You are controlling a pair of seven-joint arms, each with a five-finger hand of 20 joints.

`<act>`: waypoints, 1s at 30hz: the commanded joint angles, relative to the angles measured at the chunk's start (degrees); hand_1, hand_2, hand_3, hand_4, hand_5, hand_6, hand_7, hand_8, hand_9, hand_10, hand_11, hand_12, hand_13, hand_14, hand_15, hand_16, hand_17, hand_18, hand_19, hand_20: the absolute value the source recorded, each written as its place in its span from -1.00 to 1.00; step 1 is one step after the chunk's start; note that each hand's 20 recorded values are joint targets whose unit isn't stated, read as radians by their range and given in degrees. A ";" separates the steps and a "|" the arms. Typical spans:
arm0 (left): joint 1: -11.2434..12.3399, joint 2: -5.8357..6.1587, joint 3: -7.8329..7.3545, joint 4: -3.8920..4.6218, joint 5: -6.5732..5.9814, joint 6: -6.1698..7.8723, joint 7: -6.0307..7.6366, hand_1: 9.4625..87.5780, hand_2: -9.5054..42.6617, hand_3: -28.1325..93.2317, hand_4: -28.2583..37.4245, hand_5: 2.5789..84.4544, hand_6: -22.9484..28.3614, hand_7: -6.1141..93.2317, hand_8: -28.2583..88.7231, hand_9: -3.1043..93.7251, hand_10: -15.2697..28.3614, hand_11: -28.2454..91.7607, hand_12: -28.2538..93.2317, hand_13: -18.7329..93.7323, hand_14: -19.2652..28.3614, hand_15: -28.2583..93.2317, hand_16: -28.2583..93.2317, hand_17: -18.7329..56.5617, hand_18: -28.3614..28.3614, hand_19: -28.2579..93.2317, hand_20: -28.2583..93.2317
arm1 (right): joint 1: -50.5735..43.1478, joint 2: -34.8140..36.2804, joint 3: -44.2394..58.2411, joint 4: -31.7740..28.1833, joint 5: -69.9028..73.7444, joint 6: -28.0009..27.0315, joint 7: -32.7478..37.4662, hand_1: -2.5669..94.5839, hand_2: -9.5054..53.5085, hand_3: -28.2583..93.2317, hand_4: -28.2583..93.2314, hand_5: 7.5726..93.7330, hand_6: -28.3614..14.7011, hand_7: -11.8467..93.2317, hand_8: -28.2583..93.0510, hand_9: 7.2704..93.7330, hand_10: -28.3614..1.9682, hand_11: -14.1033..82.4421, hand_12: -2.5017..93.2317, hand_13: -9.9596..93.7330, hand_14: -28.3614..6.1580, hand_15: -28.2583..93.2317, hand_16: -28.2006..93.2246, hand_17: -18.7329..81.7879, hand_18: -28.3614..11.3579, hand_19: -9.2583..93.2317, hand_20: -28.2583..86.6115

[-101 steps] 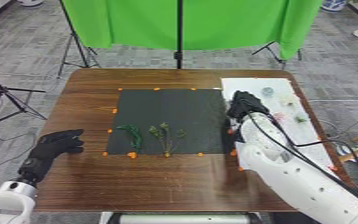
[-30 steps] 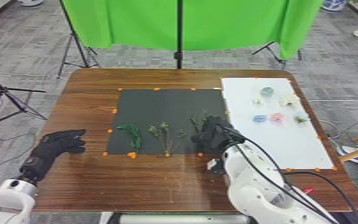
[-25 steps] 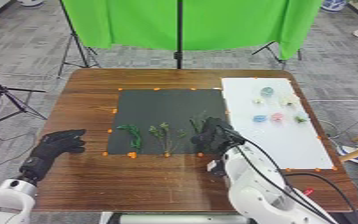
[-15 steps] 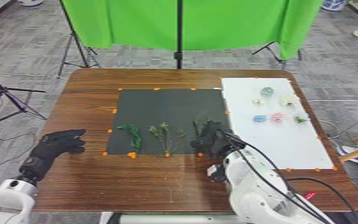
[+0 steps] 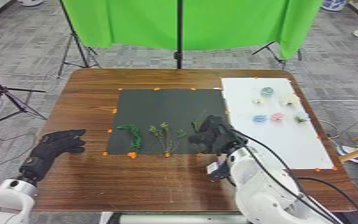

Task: Arrange flowers

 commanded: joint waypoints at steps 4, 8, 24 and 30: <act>0.79 -0.09 0.36 0.32 0.19 -0.71 -1.14 -0.39 -0.34 0.50 -0.50 0.14 0.13 -0.64 -0.62 0.12 0.41 -0.11 -0.30 0.11 0.67 0.03 -0.54 -0.23 0.57 -0.12 -0.14 | 6.93 6.87 4.67 5.32 -10.59 8.41 1.73 -0.29 -0.96 0.55 -0.61 0.50 0.16 -0.45 -0.63 0.71 -0.11 -0.02 -0.36 0.88 0.33 0.42 0.06 0.57 -0.38 1.00 0.47; 0.87 -0.19 0.55 0.27 0.25 -0.65 -0.98 -0.39 -0.33 0.50 -0.50 0.14 0.13 -0.64 -0.62 0.12 0.41 -0.11 -0.30 0.11 0.67 0.03 -0.54 -0.23 0.57 -0.12 -0.14 | 9.53 8.03 4.91 10.19 -12.01 4.62 4.02 -0.29 -0.99 0.55 -0.62 0.38 0.20 -0.47 -0.63 0.60 -0.21 -0.12 -0.36 0.83 0.27 0.43 0.05 0.54 -0.41 1.00 0.47; 0.40 -0.37 0.85 0.50 0.30 -0.57 -0.69 -0.40 -0.33 0.50 -0.50 0.13 0.13 -0.64 -0.62 0.12 0.41 -0.10 -0.30 0.11 0.67 0.04 -0.54 -0.23 0.57 -0.12 -0.14 | 10.93 8.52 2.91 19.20 -11.72 -4.08 8.44 -0.27 -1.00 0.55 -0.65 0.04 0.29 -0.57 -0.65 0.45 -0.32 -0.22 -0.36 0.79 0.24 0.46 0.04 0.53 -0.42 1.00 0.47; 0.48 -0.51 0.83 0.45 0.29 -0.58 -0.70 -0.39 -0.33 0.50 -0.50 0.13 0.13 -0.64 -0.62 0.11 0.41 -0.11 -0.30 0.11 0.67 0.03 -0.54 -0.23 0.57 -0.12 -0.14 | 9.42 7.91 2.92 19.71 -11.04 -4.27 8.70 -0.25 -1.00 0.55 -0.65 0.11 0.30 -0.56 -0.65 0.54 -0.24 -0.20 -0.37 0.83 0.31 0.46 0.03 0.55 -0.40 1.00 0.46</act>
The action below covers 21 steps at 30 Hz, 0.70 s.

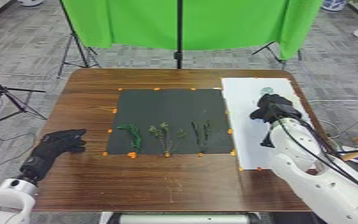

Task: Arrange flowers

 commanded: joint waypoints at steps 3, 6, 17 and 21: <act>0.85 -0.68 0.46 0.35 0.24 -0.43 -0.63 -0.40 -0.33 0.50 -0.50 0.13 0.13 -0.64 -0.62 0.11 0.41 -0.11 -0.30 0.11 0.67 0.03 -0.54 -0.23 0.57 -0.12 -0.14 | -3.01 -0.58 -0.37 0.96 0.68 1.50 0.29 -0.21 -1.00 0.55 -0.65 0.14 0.30 -0.55 -0.65 0.57 -0.18 -0.19 -0.39 0.86 0.38 0.45 0.03 0.57 -0.36 1.00 0.46; 0.87 -0.73 0.42 0.37 0.23 -0.38 -0.61 -0.39 -0.33 0.50 -0.50 0.13 0.13 -0.64 -0.62 0.12 0.41 -0.10 -0.30 0.11 0.67 0.03 -0.54 -0.23 0.57 -0.12 -0.14 | -3.86 -0.76 -0.90 1.36 0.17 3.92 0.11 -0.08 -1.00 0.55 -0.68 0.23 0.32 -0.51 -0.66 0.62 -0.10 -0.17 -0.39 0.89 0.46 0.43 0.03 0.60 -0.29 1.00 0.45; 1.74 -0.41 0.08 0.12 -0.41 1.98 0.99 -0.39 -0.32 0.50 -0.50 0.14 0.13 -0.64 -0.62 0.11 0.40 -0.10 -0.30 0.11 0.67 0.03 -0.54 -0.24 0.57 -0.11 -0.14 | -3.73 -0.12 -0.90 -0.33 -0.07 15.32 -1.54 0.39 -1.00 0.36 -0.72 0.66 0.18 -0.37 -0.26 0.94 0.25 -0.44 0.00 0.99 0.62 0.38 0.07 0.71 -0.13 1.00 0.40; 2.89 0.15 0.35 0.23 -2.84 8.33 4.02 -0.40 -0.31 0.49 -0.52 0.14 0.13 -0.64 -0.62 0.12 0.41 -0.10 -0.30 0.12 0.68 0.04 -0.54 -0.23 0.57 -0.11 -0.14 | 0.23 0.40 -0.69 -3.91 0.54 18.08 -3.33 0.40 -1.00 0.37 -0.71 0.68 0.16 -0.36 -0.27 0.95 0.24 -0.45 0.01 1.00 0.64 0.38 0.07 0.71 -0.12 1.00 0.40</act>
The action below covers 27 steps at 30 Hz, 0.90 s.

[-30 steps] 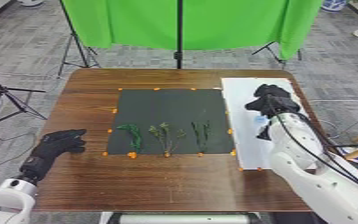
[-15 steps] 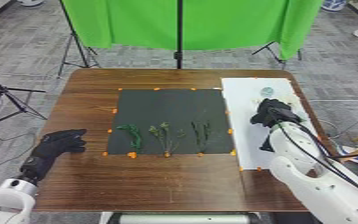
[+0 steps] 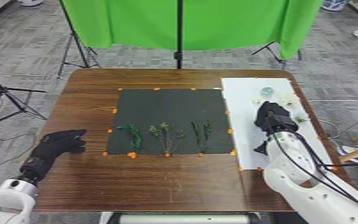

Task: Arrange flowers

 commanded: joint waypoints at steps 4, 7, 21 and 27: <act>3.07 0.54 1.40 0.39 -5.86 14.42 6.75 -0.50 -0.12 0.51 -0.75 0.13 0.13 -0.64 -0.62 0.12 0.41 -0.10 -0.30 0.13 0.68 0.04 -0.55 -0.21 0.56 -0.13 -0.16 | 12.22 0.01 -2.14 -7.33 1.97 4.38 -5.48 0.40 -1.00 0.37 -0.71 0.68 0.16 -0.36 -0.27 0.95 0.23 -0.45 0.01 1.00 0.64 0.38 0.07 0.71 -0.12 1.00 0.40; 2.61 1.02 2.64 0.94 -8.83 17.71 9.79 -0.57 0.20 0.53 -0.94 0.13 0.12 -0.64 -0.62 0.12 0.41 -0.10 -0.30 0.13 0.68 0.02 -0.56 -0.18 0.54 -0.17 -0.18 | 20.16 -2.55 -6.71 -5.61 3.43 4.99 -8.68 0.39 -1.00 0.37 -0.71 0.68 0.17 -0.36 -0.27 0.95 0.24 -0.45 0.02 1.00 0.64 0.38 0.08 0.71 -0.12 1.00 0.41; -1.11 2.49 7.14 3.05 -10.87 19.68 11.86 -0.54 0.52 0.51 -1.00 0.13 0.14 -0.63 -0.63 0.17 0.41 -0.08 -0.31 0.19 0.67 0.02 -0.57 -0.14 0.50 -0.21 -0.18 | 35.53 -24.04 -22.05 6.63 9.59 -0.02 -22.54 0.37 -1.00 0.40 -0.74 0.66 0.21 -0.33 -0.28 0.95 0.29 -0.46 0.02 0.99 0.66 0.39 0.10 0.70 -0.12 1.00 0.43; -3.23 3.09 8.79 4.07 -11.16 19.70 12.55 -0.54 0.51 0.51 -1.00 0.16 0.08 -0.61 -0.64 0.18 0.41 -0.07 -0.31 0.20 0.68 0.02 -0.57 -0.14 0.51 -0.21 -0.18 | 36.56 -29.33 -27.05 10.31 10.00 -4.07 -23.75 0.37 -1.00 0.41 -0.76 0.65 0.22 -0.33 -0.29 0.95 0.30 -0.46 0.02 0.99 0.66 0.40 0.10 0.70 -0.12 1.00 0.44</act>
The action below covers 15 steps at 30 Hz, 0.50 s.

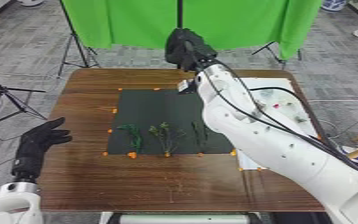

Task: Arrange flowers

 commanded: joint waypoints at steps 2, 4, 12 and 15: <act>-2.27 1.06 2.21 1.37 -0.31 -0.77 0.10 -0.54 0.51 0.51 -1.00 0.16 0.06 -0.61 -0.64 0.19 0.41 -0.07 -0.31 0.20 0.67 0.03 -0.57 -0.14 0.51 -0.21 -0.17 | 0.57 -10.40 -7.72 2.46 1.43 -6.79 -2.29 0.37 -1.00 0.41 -0.76 0.65 0.21 -0.32 -0.29 0.95 0.30 -0.46 0.02 0.99 0.66 0.40 0.10 0.70 -0.12 1.00 0.45; -3.07 1.22 3.01 1.77 -0.59 -0.37 0.46 -0.53 0.51 0.50 -1.00 0.17 0.05 -0.61 -0.64 0.19 0.41 -0.07 -0.31 0.20 0.68 0.02 -0.57 -0.14 0.51 -0.21 -0.17 | -0.04 -11.11 -9.27 3.13 -0.42 -7.74 -3.37 0.37 -1.00 0.41 -0.77 0.65 0.21 -0.32 -0.29 0.94 0.30 -0.46 0.02 0.99 0.66 0.40 0.10 0.70 -0.12 1.00 0.45; -4.29 1.09 4.33 2.22 -1.27 0.25 1.38 -0.52 0.51 0.49 -1.00 0.16 0.01 -0.62 -0.64 0.20 0.42 -0.07 -0.31 0.21 0.68 0.03 -0.57 -0.13 0.51 -0.21 -0.17 | -0.03 -11.81 -15.42 3.52 -2.36 -9.31 -4.87 0.36 -1.00 0.41 -0.77 0.64 0.23 -0.31 -0.29 0.94 0.32 -0.47 0.01 0.98 0.66 0.40 0.10 0.70 -0.13 1.00 0.46; -4.44 1.14 4.54 2.31 -1.38 0.08 1.27 -0.52 0.51 0.49 -1.00 0.16 0.01 -0.62 -0.64 0.20 0.42 -0.07 -0.31 0.21 0.68 0.03 -0.57 -0.13 0.51 -0.20 -0.17 | 0.36 -11.96 -16.70 3.48 -2.71 -9.50 -4.90 0.36 -1.00 0.41 -0.77 0.64 0.23 -0.31 -0.29 0.93 0.32 -0.47 0.02 0.98 0.67 0.41 0.09 0.70 -0.13 1.00 0.46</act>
